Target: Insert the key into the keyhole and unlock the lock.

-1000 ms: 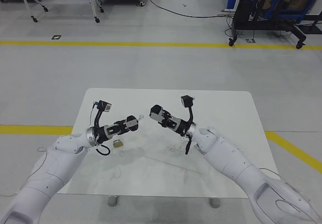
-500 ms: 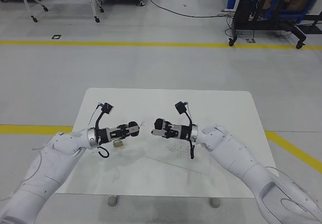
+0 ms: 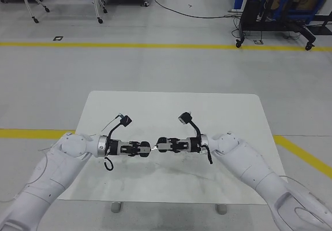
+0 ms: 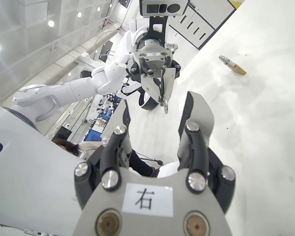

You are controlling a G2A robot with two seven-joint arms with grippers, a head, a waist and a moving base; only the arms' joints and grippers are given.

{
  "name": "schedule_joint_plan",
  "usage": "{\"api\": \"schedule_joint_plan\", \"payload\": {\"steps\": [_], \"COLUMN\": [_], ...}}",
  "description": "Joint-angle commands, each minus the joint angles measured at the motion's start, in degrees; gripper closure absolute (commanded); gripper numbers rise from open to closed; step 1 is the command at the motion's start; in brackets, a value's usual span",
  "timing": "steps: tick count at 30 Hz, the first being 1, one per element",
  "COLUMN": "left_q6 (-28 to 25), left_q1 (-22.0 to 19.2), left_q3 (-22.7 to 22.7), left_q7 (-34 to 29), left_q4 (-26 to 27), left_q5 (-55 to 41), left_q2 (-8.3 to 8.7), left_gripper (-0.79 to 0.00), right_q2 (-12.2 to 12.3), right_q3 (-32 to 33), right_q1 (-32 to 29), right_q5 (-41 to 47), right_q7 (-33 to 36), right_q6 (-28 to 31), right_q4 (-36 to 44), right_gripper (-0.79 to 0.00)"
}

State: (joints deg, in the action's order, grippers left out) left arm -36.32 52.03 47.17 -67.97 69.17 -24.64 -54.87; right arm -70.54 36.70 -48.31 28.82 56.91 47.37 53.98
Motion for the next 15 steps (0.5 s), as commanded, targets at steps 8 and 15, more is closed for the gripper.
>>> {"api": "schedule_joint_plan", "payload": {"steps": [8, 15], "left_q6": [0.1, -0.5], "left_q1": [-1.2, -1.9], "left_q3": [-2.1, -3.0], "left_q7": [-0.1, 0.5], "left_q4": [-0.4, -1.4], "left_q5": [-2.2, -1.5], "left_q2": [-0.30, -0.37], "left_gripper": [0.000, 0.000], "right_q2": [0.2, 0.2], "right_q3": [-2.1, -3.6], "right_q1": [1.1, 2.1], "right_q5": [3.3, 4.1], "right_q7": [2.4, 3.3], "right_q6": [-2.4, -3.3], "right_q4": [0.3, -1.1], "right_gripper": [-0.311, -0.215]}}
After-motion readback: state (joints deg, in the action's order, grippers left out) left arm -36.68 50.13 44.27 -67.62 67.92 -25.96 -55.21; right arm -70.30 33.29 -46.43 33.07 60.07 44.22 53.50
